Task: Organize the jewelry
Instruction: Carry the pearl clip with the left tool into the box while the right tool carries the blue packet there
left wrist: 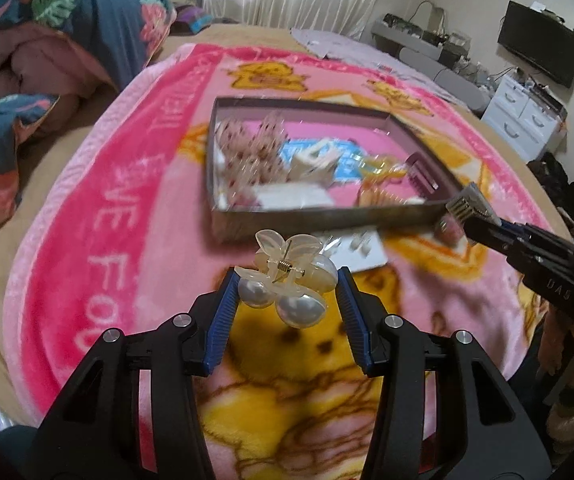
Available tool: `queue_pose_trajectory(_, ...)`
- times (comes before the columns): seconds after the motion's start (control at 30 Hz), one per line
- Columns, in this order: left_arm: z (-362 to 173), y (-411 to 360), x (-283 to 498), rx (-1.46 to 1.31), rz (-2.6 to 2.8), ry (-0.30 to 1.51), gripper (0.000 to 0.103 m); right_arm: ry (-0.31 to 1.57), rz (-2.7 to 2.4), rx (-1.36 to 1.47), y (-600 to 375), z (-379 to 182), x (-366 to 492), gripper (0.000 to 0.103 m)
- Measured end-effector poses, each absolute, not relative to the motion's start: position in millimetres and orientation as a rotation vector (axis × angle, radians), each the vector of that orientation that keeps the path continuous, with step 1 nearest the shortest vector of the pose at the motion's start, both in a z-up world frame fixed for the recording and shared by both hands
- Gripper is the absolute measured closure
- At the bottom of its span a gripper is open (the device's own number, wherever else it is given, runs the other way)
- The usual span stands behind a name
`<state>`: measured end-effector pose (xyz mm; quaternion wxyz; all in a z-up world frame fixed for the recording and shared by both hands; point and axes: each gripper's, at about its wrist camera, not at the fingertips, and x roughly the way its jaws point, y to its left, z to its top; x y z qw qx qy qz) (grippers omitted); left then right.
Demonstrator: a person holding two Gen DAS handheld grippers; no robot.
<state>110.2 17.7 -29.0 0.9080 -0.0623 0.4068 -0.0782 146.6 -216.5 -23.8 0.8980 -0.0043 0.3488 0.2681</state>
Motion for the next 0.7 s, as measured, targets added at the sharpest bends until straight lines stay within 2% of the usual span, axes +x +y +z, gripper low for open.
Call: queue_pose_trajectory(0.7,17.9,-30.2,175.6,-0.095,-0.239,0.752,0.062,0.606,0.458,0.045,-259.1,12.6,170.2,0.08)
